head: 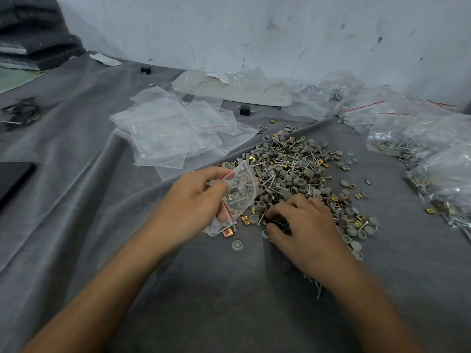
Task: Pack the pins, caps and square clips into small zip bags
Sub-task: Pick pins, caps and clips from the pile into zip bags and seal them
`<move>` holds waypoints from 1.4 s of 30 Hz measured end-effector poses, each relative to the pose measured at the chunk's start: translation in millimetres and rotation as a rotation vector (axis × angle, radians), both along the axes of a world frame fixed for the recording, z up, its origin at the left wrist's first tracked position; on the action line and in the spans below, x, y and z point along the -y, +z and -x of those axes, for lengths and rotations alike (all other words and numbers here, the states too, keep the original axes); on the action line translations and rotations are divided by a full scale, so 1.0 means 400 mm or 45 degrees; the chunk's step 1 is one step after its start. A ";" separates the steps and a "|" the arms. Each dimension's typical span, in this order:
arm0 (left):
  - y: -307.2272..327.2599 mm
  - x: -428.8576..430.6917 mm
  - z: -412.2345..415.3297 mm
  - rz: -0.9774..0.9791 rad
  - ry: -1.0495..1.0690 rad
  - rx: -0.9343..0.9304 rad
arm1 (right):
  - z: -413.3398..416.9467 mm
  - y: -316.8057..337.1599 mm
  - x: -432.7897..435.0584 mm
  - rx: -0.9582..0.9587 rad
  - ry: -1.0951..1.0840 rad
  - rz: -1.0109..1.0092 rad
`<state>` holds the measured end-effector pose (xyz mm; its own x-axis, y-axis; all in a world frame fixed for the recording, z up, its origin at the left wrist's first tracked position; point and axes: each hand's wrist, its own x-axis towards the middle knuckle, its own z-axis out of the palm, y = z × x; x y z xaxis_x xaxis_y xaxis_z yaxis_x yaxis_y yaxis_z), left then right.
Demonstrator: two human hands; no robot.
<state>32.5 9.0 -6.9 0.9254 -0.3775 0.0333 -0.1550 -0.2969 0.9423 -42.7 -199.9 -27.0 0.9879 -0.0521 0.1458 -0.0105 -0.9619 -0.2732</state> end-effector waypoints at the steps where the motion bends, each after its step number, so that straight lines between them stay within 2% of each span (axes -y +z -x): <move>1: -0.001 -0.001 0.000 -0.003 -0.002 0.000 | 0.000 0.001 -0.001 -0.007 -0.004 0.008; 14: 0.011 0.005 0.010 -0.013 -0.022 0.016 | 0.003 0.008 -0.006 -0.090 0.078 0.046; 20: 0.012 0.006 0.012 -0.027 -0.018 0.005 | 0.007 0.013 -0.008 -0.082 0.133 -0.073; 22: 0.012 0.005 0.013 -0.043 -0.020 0.017 | 0.005 0.013 -0.006 0.050 0.135 -0.214; 25: 0.010 0.009 0.013 -0.080 -0.022 0.037 | 0.001 0.027 -0.008 0.226 0.061 -0.683; 28: 0.011 0.012 0.017 -0.109 -0.051 0.043 | 0.003 0.045 -0.018 0.150 0.085 -1.264; 30: 0.013 0.013 0.022 -0.129 -0.091 0.065 | 0.008 0.050 -0.025 0.099 0.112 -1.420; 35: 0.011 0.013 0.024 -0.140 -0.092 0.107 | 0.011 0.049 -0.036 0.038 0.217 -1.515; 38: 0.010 0.009 0.014 -0.084 0.006 0.101 | 0.003 0.045 -0.029 0.146 0.144 -1.550; 40: 0.009 0.005 0.008 -0.054 0.053 0.104 | -0.004 0.040 -0.017 0.234 0.007 -1.497; 42: 0.011 0.001 0.004 -0.029 0.085 0.116 | -0.008 0.033 -0.005 0.227 -0.043 -1.279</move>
